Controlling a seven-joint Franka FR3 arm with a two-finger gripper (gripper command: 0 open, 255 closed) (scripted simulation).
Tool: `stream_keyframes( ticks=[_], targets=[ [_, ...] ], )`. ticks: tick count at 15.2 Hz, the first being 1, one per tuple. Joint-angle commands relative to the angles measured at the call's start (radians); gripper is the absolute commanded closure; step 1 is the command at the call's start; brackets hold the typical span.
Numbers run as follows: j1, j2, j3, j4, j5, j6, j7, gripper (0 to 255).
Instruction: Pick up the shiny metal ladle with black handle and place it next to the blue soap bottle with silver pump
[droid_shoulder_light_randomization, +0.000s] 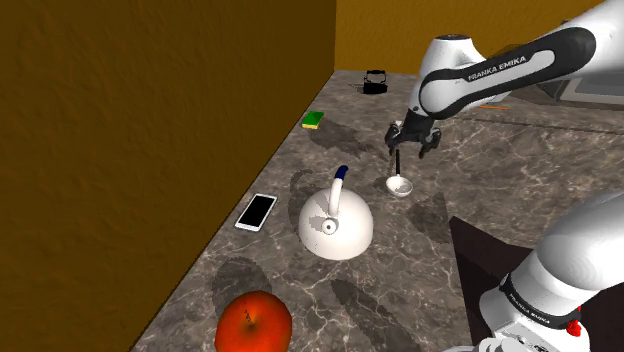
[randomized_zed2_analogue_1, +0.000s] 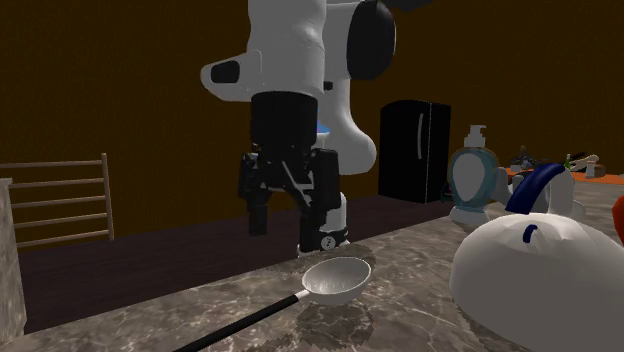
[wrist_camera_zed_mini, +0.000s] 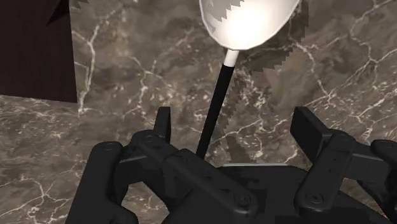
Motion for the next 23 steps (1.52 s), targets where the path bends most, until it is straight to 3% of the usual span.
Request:
stream_keyframes(
  ticks=[1, 3, 10, 18, 19, 23],
  targets=[
    [-0.027, 0.072, 0.007, -0.006, 0.003, 0.093, 0.089, 0],
    [-0.046, 0.121, 0.011, -0.004, 0.002, 0.148, 0.147, 0],
    [-0.048, 0.216, 0.012, -0.027, -0.003, 0.265, 0.151, 0],
    [-0.048, 0.215, 0.012, -0.027, -0.003, 0.265, 0.151, 0],
    [-0.048, 0.215, 0.012, -0.027, -0.003, 0.265, 0.151, 255],
    [-0.048, 0.217, 0.012, -0.028, -0.003, 0.268, 0.151, 255]
  ],
)
